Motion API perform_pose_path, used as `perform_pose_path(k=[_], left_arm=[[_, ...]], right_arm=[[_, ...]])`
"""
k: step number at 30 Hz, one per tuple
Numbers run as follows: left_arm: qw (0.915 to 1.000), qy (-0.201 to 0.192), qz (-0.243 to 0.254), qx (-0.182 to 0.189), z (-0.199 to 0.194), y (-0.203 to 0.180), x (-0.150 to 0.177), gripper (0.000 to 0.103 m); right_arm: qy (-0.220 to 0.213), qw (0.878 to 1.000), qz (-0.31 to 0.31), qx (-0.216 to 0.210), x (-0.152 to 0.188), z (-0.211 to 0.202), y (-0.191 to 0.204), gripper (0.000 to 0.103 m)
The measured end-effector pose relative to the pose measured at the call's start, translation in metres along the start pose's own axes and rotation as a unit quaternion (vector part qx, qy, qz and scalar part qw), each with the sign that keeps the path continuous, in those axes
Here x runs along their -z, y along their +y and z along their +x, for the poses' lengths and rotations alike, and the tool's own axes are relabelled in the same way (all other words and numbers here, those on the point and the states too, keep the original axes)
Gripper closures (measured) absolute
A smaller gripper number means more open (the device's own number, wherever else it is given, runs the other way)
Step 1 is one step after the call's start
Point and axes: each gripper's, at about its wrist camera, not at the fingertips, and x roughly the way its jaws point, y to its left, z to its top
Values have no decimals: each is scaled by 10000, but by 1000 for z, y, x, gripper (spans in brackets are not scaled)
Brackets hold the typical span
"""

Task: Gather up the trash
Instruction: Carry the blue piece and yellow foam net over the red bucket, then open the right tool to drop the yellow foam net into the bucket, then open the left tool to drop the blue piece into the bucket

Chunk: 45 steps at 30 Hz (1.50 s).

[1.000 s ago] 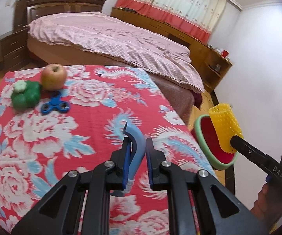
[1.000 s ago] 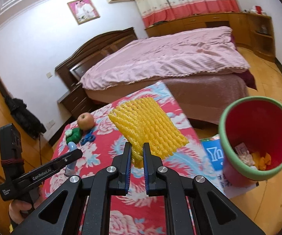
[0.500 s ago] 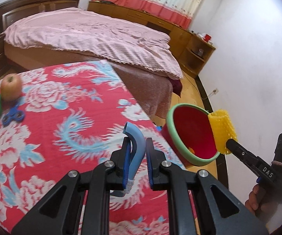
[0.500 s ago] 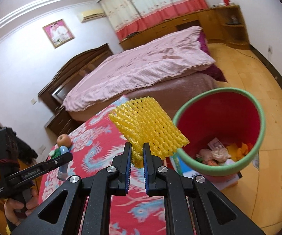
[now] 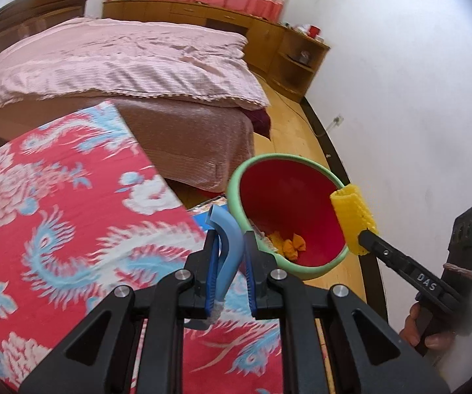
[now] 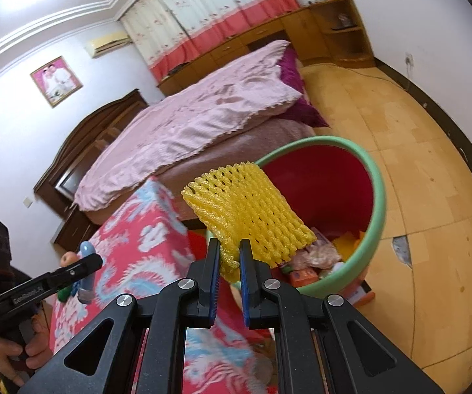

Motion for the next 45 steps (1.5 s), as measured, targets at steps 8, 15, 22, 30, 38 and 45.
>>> perform_pose_path(k=[8,15,22,30,38,45], left_arm=[[9988,260,342,221,38,-32,-9,89],[9965,455,594,369,68,-52,-14,89],[9945,538,756,479,87,-65,-15,89],[9936,540,847,508,96,-71,-15,69],[9950,477,727,481,87,-64,-15,68],[9974,358,500,385,67,-51,-11,66]], right_arm=[[101,9994,225,235,-1,12,-28,89],[170,9986,313,384,-3,23,-42,81],[96,9984,377,402,-4,23,-49,74],[-60,9981,420,436,-6,14,-52,69],[0,9983,390,425,-4,14,-47,68],[32,9988,252,421,-2,10,-33,60]])
